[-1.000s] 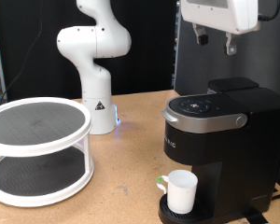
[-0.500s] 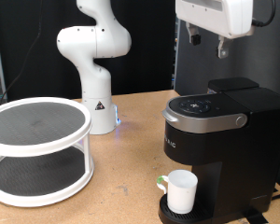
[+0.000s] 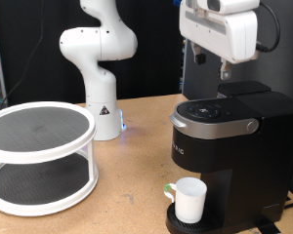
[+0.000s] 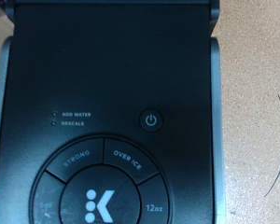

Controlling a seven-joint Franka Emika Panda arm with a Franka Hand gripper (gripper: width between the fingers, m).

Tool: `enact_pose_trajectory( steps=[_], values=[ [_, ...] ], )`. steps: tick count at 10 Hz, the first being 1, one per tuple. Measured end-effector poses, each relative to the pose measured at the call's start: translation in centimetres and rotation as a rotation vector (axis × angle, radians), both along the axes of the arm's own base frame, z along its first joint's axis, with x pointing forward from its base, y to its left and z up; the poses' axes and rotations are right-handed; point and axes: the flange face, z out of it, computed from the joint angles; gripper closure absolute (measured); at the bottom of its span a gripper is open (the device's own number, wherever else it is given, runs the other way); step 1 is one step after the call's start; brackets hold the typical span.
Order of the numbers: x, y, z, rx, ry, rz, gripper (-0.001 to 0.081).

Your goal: Make a cup of coffee with the keurig machine

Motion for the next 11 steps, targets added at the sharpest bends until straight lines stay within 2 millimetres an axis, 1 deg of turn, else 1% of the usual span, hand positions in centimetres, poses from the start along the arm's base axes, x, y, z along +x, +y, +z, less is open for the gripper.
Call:
enact_pose_trajectory(
  steps=[1, 2, 3, 4, 5, 6, 7, 8, 9, 11],
  values=[
    [0.0, -0.1, -0.7, -0.003, -0.002, 0.005, 0.0028],
    [-0.1, -0.1, -1.4, -0.006, -0.005, 0.006, 0.0221],
    [-0.1, -0.2, -2.1, -0.011, -0.009, 0.005, 0.0221],
    [-0.2, -0.3, -2.8, -0.014, -0.014, 0.004, 0.0398],
    [-0.2, -0.4, -3.5, -0.017, -0.022, 0.001, 0.0398],
    [-0.2, -0.5, -4.3, -0.019, -0.034, -0.002, 0.0581],
    [-0.3, -0.5, -5.0, -0.021, -0.044, -0.005, 0.0713],
    [-0.4, -0.6, -5.6, -0.022, -0.050, -0.008, 0.0713],
    [-0.5, -0.6, -6.1, -0.022, -0.052, -0.010, 0.0787],
    [-0.6, -0.8, -6.9, -0.029, -0.055, -0.010, 0.0800]
  ],
)
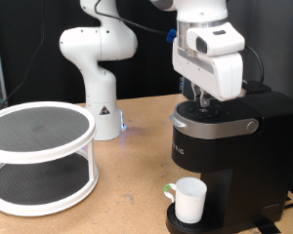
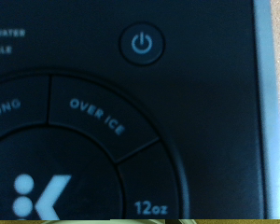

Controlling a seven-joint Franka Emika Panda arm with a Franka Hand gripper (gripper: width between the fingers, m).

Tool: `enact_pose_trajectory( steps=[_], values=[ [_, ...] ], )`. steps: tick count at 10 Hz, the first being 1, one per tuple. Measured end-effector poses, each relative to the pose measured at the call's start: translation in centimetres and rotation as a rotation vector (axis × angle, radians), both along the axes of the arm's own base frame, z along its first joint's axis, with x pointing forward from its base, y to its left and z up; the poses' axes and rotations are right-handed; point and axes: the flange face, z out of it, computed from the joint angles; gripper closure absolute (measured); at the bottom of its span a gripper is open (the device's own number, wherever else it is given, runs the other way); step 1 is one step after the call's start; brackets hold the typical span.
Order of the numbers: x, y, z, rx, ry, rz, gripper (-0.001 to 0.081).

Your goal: Make a cup of coffee with the keurig machine

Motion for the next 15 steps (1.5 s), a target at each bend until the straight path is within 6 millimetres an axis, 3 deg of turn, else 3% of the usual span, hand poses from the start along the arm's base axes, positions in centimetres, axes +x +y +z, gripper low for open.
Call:
enact_pose_trajectory(
  steps=[6, 15],
  values=[
    [-0.6, 0.0, -2.0, -0.013, 0.002, 0.005, 0.0799],
    [-1.6, 0.5, -2.1, -0.024, 0.162, 0.052, 0.0799]
  ],
)
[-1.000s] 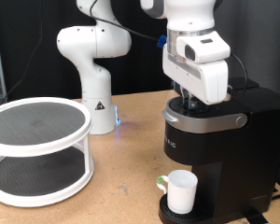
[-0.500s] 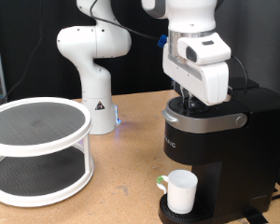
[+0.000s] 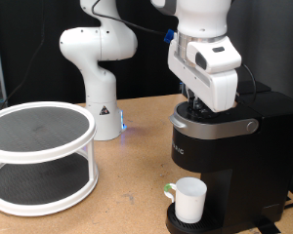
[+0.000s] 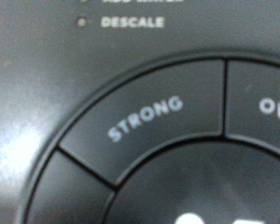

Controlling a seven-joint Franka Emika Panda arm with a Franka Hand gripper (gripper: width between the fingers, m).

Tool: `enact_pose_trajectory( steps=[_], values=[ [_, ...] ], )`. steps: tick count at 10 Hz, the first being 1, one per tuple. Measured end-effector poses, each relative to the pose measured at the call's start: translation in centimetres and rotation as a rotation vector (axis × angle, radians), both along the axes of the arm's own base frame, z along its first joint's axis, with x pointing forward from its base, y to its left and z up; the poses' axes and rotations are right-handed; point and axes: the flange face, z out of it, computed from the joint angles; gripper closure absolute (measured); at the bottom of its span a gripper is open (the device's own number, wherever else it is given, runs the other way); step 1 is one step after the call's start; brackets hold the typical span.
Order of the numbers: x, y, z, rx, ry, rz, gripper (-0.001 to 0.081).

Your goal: Make a cup of coffee with the keurig machine

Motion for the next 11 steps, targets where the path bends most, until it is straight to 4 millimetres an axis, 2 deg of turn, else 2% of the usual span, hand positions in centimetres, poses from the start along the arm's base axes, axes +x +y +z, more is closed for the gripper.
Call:
enact_pose_trajectory(
  steps=[5, 11],
  values=[
    [0.33, 0.24, 0.04, 0.030, -0.013, -0.021, 0.0799],
    [0.70, 0.30, -0.12, 0.034, 0.058, -0.031, 0.0799]
  ],
)
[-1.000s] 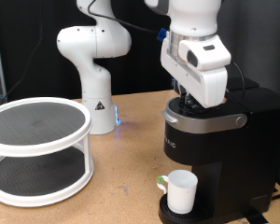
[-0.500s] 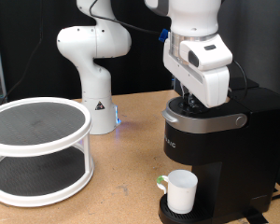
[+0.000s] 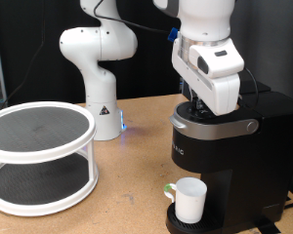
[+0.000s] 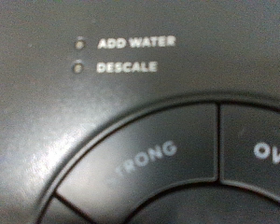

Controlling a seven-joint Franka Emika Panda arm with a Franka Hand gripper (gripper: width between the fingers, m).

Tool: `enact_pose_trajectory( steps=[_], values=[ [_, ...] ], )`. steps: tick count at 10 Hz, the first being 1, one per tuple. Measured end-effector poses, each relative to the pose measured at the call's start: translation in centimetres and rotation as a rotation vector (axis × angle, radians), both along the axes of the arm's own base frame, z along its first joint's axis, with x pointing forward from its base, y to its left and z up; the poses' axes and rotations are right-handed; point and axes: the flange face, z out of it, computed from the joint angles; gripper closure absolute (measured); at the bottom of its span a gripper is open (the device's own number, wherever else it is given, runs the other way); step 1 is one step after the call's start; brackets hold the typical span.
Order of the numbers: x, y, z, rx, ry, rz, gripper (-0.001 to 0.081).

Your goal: Make a cup of coffee with the keurig machine

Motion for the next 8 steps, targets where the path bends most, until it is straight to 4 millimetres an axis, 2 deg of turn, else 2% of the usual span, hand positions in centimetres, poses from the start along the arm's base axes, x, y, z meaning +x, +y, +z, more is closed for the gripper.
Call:
enact_pose_trajectory(
  steps=[8],
  values=[
    [1.03, -0.04, -0.01, 0.015, 0.026, -0.012, 0.0799]
  ],
)
